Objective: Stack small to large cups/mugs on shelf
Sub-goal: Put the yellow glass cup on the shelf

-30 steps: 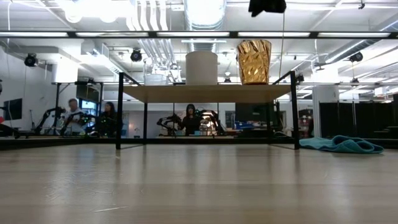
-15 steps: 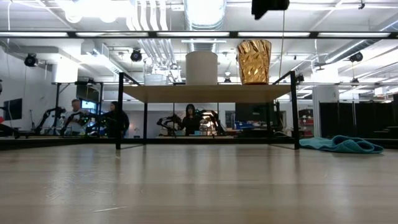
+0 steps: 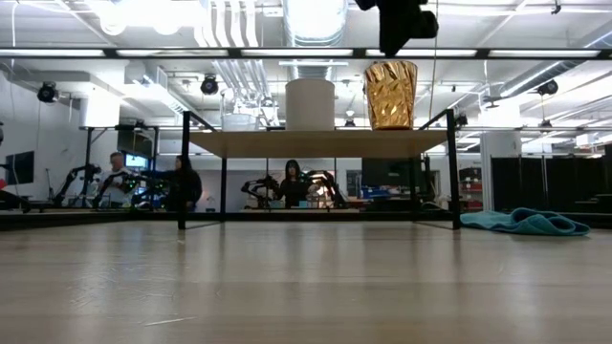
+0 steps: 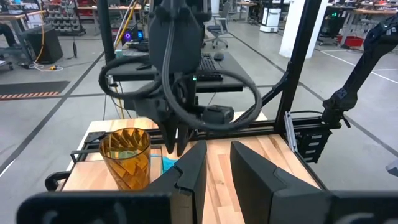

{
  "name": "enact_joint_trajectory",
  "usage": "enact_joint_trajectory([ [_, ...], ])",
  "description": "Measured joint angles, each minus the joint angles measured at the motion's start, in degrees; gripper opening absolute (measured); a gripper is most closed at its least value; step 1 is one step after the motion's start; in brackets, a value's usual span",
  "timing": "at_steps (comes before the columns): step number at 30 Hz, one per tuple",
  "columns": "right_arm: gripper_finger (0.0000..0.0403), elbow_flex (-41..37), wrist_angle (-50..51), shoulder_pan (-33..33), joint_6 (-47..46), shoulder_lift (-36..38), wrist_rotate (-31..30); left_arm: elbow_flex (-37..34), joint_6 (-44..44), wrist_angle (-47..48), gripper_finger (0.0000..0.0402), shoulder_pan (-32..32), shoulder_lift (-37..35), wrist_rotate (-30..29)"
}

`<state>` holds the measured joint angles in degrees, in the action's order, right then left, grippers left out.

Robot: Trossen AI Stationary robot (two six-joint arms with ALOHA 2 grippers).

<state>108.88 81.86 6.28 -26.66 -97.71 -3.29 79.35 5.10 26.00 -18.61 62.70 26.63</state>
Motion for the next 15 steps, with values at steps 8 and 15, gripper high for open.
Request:
enact_joint_trajectory([
  [8,0.0077,-3.81,-0.01,0.00,0.10,0.00,-1.59,-0.02,0.00,0.00,0.0059,-0.01,0.00,0.00],
  [15,0.0077,-4.88,-0.05,0.00,0.29,0.00,-3.90,-0.02,-0.08,0.00,0.0059,-0.01,0.00,0.00],
])
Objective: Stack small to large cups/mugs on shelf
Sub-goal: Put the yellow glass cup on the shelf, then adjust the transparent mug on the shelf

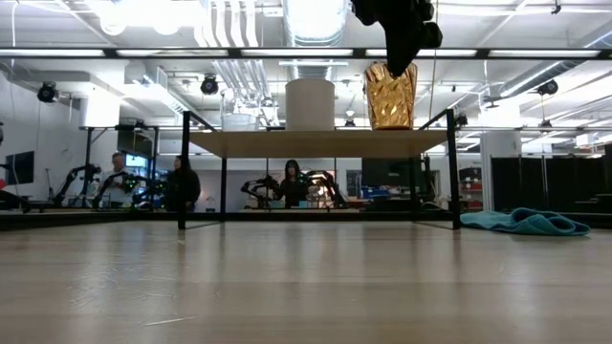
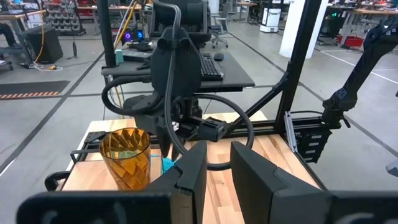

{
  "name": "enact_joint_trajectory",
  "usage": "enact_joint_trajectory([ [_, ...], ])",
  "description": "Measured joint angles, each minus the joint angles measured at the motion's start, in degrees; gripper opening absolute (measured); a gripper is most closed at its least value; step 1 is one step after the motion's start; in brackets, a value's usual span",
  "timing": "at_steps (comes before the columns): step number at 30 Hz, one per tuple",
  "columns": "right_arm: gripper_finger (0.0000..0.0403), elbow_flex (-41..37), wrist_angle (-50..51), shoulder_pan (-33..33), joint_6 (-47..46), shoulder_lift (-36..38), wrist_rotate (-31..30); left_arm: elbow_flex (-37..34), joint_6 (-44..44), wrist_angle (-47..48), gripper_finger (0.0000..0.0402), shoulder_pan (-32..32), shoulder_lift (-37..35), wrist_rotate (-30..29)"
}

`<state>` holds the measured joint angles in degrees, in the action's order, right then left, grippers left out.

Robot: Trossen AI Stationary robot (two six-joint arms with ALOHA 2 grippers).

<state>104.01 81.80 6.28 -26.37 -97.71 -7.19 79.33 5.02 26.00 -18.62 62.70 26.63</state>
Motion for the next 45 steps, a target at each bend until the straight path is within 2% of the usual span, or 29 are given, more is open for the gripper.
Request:
enact_joint_trajectory([
  [11,0.0077,0.52,-0.11,0.11,0.44,0.00,-3.46,0.00,-0.09,0.00,0.0059,-0.01,0.00,0.00],
  [35,0.0077,0.52,-0.35,1.79,1.05,0.00,-4.97,0.00,-0.16,0.07,0.0059,0.00,0.00,0.00],
  [37,0.0077,0.52,-0.42,1.73,-0.09,0.00,-4.37,0.00,-0.19,0.68,0.0059,0.00,0.00,0.02],
  [42,0.0077,0.55,-1.69,0.19,-2.52,0.00,2.15,0.00,-0.30,5.66,0.0059,-0.01,-0.43,0.04],
  [45,0.0077,0.55,-2.52,-1.96,-2.56,0.00,2.88,-0.15,-0.32,10.01,0.0059,-0.01,-0.78,-0.04],
])
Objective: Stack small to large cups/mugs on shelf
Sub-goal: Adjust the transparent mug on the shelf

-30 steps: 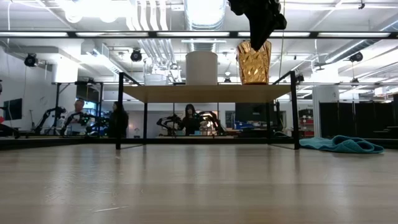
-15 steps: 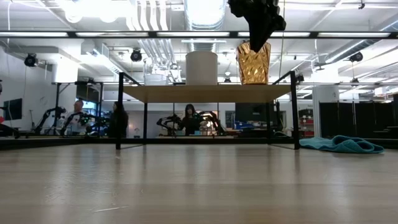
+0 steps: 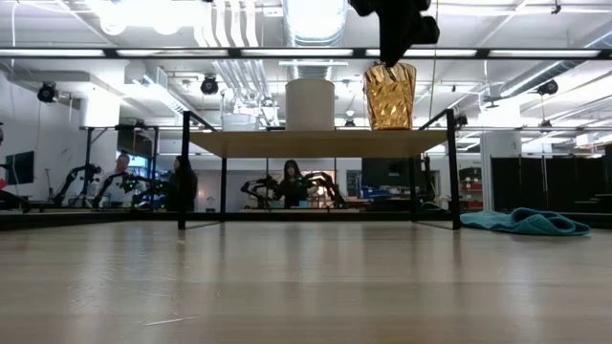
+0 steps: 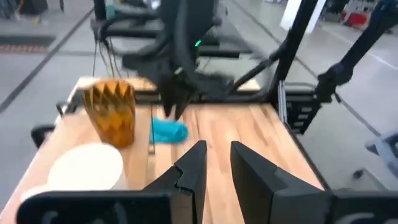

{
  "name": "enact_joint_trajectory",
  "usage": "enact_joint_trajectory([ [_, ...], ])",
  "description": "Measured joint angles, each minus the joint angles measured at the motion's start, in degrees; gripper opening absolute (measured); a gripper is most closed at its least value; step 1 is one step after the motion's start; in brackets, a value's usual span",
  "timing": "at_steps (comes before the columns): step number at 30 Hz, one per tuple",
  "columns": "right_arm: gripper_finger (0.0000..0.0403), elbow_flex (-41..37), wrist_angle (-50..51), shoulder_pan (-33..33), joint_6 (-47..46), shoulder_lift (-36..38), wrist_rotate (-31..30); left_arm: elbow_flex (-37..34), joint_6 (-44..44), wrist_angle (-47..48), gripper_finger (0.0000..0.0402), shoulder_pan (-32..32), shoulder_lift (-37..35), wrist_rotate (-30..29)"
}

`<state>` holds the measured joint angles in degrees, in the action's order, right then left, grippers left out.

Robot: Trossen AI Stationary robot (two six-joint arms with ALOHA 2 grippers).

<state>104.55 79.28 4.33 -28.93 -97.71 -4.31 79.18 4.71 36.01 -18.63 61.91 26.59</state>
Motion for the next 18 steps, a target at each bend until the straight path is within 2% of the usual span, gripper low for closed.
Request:
enact_joint_trajectory([
  [2,0.0077,0.00,-1.28,-1.44,0.00,0.00,0.02,-0.02,0.12,2.33,0.0059,0.02,0.04,-2.02],
  [7,0.0077,0.00,-5.99,-4.81,-0.02,0.00,-0.01,-0.09,0.14,8.67,0.0059,0.00,0.88,-16.18],
  [11,0.0077,0.00,-11.19,-6.80,-0.47,0.00,0.00,-0.11,0.09,11.88,0.0059,0.00,2.66,-23.35],
  [16,0.0077,0.00,-20.93,-8.31,-0.56,0.00,-0.25,-0.15,0.25,12.12,0.0059,-0.14,6.55,-34.25],
  [18,0.0077,0.02,-24.61,-8.47,0.35,0.00,-0.24,-0.17,0.47,12.31,0.0059,-0.39,8.35,-36.27],
])
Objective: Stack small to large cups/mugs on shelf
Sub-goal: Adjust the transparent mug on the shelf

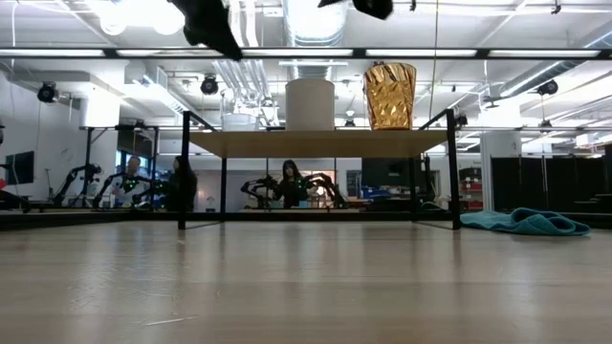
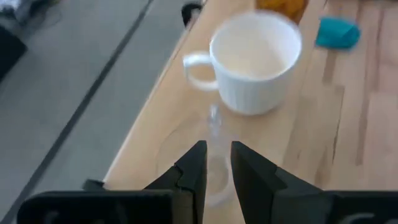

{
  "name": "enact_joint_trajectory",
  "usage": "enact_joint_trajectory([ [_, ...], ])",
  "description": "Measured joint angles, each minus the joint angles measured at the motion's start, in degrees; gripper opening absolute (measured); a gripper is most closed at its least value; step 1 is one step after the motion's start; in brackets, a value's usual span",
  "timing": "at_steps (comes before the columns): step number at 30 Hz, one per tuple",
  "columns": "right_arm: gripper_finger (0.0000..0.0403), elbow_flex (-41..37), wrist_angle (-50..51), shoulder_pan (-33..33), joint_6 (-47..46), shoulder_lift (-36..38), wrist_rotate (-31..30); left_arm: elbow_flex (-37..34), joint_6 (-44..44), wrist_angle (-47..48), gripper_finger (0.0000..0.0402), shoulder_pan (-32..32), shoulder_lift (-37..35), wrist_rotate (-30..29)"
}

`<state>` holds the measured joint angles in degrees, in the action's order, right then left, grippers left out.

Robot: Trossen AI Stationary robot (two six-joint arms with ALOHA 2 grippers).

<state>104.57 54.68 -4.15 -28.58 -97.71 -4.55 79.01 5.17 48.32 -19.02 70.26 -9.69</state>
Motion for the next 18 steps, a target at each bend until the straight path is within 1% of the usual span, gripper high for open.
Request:
enact_joint_trajectory([
  [3,0.0077,0.02,-2.21,-0.02,0.49,0.01,0.00,-0.03,0.17,2.57,0.0059,-0.09,2.33,0.17],
  [8,0.0077,0.01,-0.59,-0.08,0.50,0.00,-0.02,-0.02,1.21,11.13,0.0059,0.28,3.97,2.95],
  [10,0.0077,0.02,-0.01,-0.10,0.55,0.02,-0.02,-0.01,2.58,11.40,0.0059,0.39,3.21,3.34],
  [15,0.0077,0.02,0.62,-0.08,1.84,0.02,-0.02,0.49,3.27,8.61,0.0059,0.37,0.09,3.36],
  [18,0.0077,0.00,0.59,-0.08,2.73,0.02,-0.03,0.57,7.72,8.71,0.0059,0.37,-1.38,3.37],
])
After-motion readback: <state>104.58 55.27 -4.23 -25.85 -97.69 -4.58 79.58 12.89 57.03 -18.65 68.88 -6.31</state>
